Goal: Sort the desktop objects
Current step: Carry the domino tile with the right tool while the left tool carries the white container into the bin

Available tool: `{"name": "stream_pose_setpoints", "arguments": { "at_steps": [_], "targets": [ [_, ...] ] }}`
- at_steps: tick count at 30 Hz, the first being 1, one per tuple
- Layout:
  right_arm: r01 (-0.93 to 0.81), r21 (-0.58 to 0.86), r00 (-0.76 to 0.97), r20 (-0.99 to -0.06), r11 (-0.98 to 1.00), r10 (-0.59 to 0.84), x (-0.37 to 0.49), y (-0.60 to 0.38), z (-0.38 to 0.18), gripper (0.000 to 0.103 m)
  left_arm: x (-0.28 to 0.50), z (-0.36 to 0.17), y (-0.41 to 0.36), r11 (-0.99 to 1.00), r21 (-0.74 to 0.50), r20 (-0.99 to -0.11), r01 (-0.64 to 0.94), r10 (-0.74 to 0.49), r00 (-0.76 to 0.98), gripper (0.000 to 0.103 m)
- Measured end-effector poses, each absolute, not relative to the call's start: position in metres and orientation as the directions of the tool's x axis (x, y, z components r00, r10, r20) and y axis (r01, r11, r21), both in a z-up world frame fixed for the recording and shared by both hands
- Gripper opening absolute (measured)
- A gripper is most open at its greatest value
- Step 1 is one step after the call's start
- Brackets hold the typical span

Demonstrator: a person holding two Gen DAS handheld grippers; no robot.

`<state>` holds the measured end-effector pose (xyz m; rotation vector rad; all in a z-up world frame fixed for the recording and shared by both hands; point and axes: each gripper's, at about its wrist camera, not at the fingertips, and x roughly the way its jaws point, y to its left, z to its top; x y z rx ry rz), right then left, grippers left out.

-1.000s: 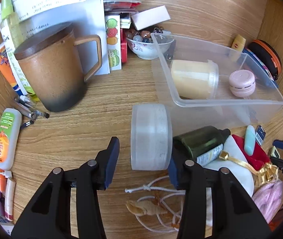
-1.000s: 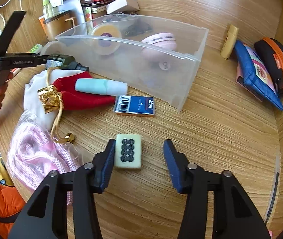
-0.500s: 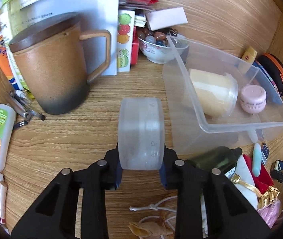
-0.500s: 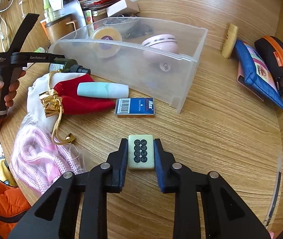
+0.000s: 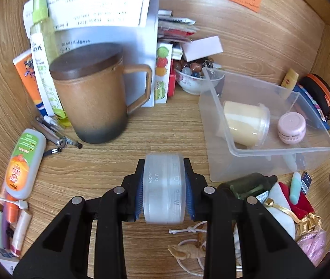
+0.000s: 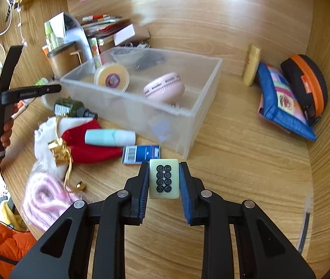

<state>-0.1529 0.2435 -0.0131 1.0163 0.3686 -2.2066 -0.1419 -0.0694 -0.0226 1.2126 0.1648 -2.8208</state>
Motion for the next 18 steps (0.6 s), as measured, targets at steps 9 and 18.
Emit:
{"name": "stream_pose_setpoints", "arguments": {
  "at_steps": [9, 18],
  "targets": [
    [0.695, 0.001, -0.496, -0.722, -0.719, -0.482, -0.154, 0.235, 0.006, 0.022, -0.13, -0.013, -0.065, -0.994, -0.077, -0.719, 0.081, 0.0, -0.695, 0.029],
    [0.722, -0.012, -0.504, -0.695, -0.692, -0.514, -0.159, 0.221, 0.025, 0.022, -0.12, 0.023, -0.048, -0.998, -0.049, -0.673, 0.029, 0.011, -0.739, 0.029]
  ]
}}
